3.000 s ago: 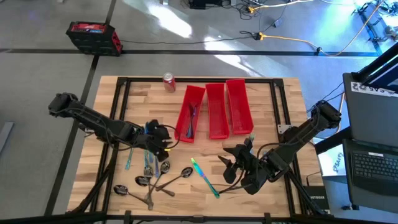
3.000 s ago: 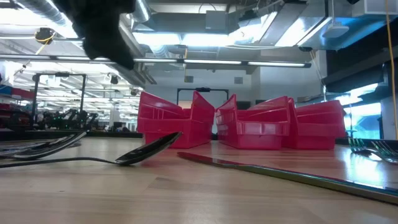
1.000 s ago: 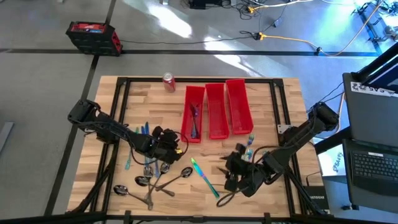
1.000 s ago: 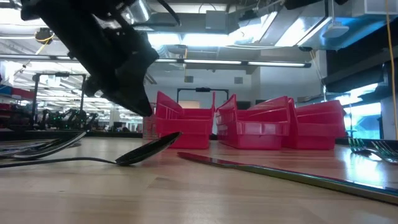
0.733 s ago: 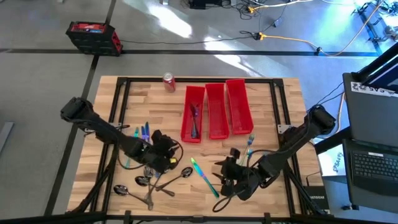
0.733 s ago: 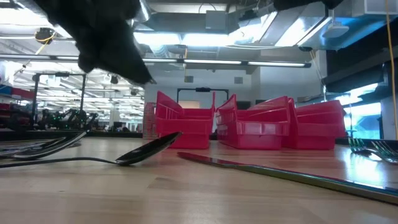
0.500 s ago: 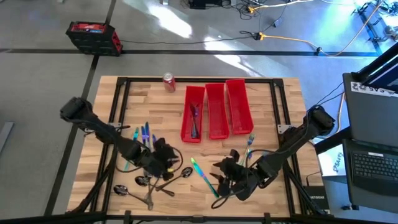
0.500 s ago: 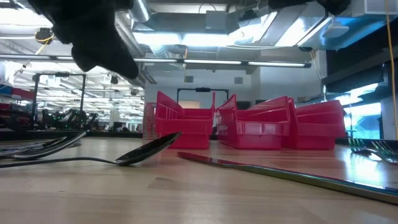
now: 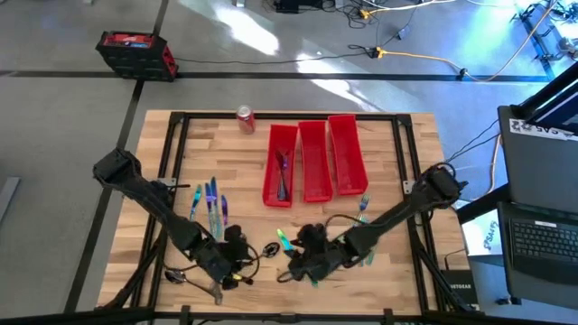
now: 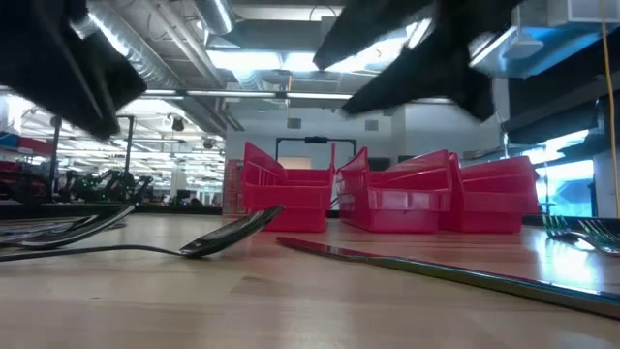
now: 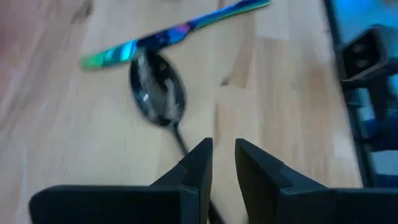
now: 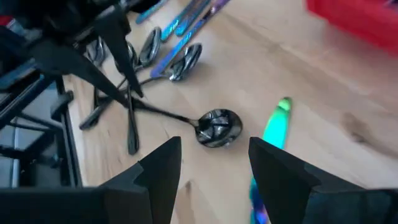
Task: Sort silverware
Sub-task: Put the black spoon into the center red bin
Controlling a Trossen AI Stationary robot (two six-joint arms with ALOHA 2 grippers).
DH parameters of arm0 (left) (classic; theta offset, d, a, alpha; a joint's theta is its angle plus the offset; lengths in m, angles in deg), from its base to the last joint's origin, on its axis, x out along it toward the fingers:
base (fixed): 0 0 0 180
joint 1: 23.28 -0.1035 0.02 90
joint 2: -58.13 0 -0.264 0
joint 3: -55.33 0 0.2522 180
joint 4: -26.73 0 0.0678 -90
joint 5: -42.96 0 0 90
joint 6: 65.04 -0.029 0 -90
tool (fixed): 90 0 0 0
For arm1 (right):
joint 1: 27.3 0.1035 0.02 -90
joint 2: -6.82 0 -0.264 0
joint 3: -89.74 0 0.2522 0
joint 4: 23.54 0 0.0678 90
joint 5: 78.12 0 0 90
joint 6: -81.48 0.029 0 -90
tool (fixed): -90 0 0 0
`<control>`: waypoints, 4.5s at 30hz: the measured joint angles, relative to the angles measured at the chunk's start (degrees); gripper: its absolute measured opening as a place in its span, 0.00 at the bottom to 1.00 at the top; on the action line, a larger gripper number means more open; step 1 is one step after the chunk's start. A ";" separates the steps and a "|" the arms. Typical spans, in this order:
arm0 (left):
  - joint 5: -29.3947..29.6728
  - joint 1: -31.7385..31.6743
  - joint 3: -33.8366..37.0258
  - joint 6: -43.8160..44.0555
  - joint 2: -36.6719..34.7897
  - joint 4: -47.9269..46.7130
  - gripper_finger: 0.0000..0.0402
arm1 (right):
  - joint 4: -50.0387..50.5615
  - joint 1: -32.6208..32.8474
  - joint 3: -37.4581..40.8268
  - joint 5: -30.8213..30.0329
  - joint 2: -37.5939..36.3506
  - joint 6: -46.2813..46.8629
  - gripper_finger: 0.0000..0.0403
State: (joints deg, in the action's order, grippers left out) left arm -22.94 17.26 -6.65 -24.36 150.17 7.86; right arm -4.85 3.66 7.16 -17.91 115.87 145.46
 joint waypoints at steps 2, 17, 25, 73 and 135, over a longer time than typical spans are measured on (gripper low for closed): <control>-0.94 0.35 0.00 1.23 0.91 0.99 0.14 | -0.85 -1.55 0.00 1.11 1.47 4.09 0.43; -4.68 2.59 -0.09 5.41 5.95 7.30 0.14 | -2.50 -5.54 0.00 13.99 6.11 16.59 0.43; -1.25 1.42 -0.09 5.92 5.96 7.60 0.14 | -5.77 -7.07 -0.31 15.52 7.68 16.35 0.43; 1.09 -1.01 0.00 0.84 5.96 5.56 0.14 | -17.25 -8.81 -0.50 19.38 13.30 16.66 0.32; 3.25 -3.28 0.02 5.43 5.93 -5.16 0.34 | -11.70 -8.85 -0.79 13.98 8.42 1.51 0.00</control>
State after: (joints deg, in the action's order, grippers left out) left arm -19.69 13.98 -6.63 -18.93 156.11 2.70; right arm -16.55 -5.19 6.38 -3.93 124.29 146.97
